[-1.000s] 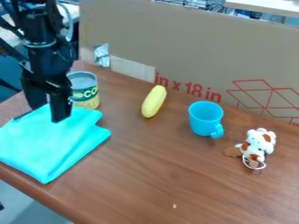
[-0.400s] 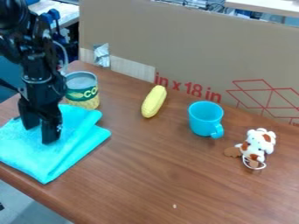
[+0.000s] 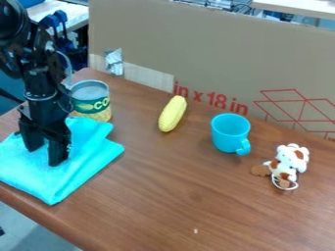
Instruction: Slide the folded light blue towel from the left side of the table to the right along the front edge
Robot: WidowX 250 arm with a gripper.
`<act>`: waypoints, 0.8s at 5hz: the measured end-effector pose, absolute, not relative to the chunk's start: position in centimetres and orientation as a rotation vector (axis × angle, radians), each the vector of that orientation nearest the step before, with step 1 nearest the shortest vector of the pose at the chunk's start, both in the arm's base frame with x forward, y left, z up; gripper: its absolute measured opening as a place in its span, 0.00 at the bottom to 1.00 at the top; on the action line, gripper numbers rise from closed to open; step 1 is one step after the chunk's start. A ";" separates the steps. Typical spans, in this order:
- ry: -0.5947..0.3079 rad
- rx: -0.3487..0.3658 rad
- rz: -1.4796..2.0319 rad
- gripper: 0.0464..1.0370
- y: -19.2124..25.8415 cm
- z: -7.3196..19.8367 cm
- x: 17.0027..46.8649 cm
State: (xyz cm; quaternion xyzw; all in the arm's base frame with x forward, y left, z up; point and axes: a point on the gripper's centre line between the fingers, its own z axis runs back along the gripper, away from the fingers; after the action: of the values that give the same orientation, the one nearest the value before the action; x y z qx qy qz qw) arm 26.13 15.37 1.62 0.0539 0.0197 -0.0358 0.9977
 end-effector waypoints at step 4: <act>0.085 -0.017 -0.369 0.96 -0.3 0.7 27.4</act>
State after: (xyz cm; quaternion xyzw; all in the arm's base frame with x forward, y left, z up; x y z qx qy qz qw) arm 27.39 -0.29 0.71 -0.0087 0.0421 -0.1834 0.9821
